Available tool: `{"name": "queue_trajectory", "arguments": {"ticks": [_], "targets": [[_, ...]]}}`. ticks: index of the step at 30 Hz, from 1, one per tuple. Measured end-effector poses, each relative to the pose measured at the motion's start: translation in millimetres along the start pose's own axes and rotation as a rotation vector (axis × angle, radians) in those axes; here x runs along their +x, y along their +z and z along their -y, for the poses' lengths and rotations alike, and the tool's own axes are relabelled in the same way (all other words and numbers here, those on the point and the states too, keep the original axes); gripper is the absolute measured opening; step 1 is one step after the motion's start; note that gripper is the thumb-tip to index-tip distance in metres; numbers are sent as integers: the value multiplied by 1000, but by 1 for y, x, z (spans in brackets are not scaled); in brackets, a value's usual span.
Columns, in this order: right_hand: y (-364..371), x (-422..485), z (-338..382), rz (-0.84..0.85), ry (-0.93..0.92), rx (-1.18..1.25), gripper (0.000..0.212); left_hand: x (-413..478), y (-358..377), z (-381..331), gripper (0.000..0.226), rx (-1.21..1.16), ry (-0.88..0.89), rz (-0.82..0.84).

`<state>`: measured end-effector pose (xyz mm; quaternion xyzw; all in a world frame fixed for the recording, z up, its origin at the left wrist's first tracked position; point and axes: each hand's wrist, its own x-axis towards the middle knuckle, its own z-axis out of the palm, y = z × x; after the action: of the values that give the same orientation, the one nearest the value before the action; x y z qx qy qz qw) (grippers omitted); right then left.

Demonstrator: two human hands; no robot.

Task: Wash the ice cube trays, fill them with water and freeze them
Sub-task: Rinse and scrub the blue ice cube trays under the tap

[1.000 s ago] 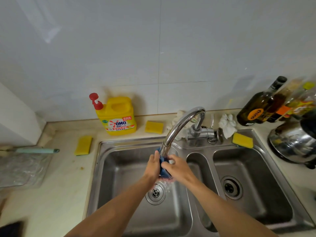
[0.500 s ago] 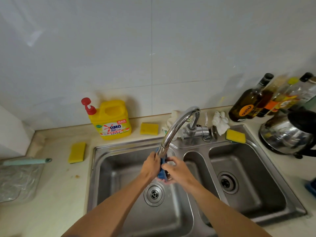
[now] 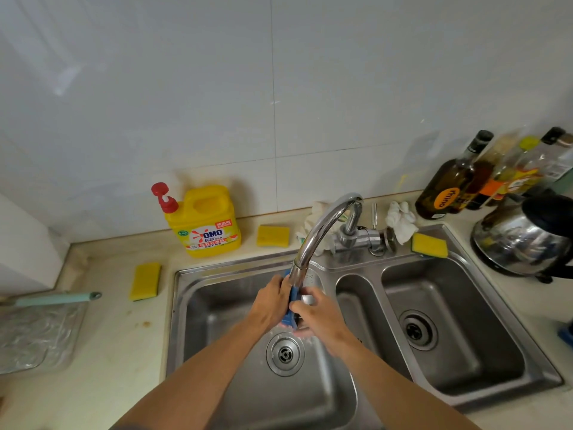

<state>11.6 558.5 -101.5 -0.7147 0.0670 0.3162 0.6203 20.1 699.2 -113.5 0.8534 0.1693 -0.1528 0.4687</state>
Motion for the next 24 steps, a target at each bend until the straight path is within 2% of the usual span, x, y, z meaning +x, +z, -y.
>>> {"name": "queue_trajectory", "arguments": {"ticks": [12,18,24], "targets": [[-1,4,-7,-38,-43,5,32,6,1,-2,42,56,16,41],[-1,7,-6,-34,-30,17,38,6,-5,-4,45,78,25,39],[10,13,-7,-35,-9,-73,42,2,-11,-2,47,58,8,42]]}}
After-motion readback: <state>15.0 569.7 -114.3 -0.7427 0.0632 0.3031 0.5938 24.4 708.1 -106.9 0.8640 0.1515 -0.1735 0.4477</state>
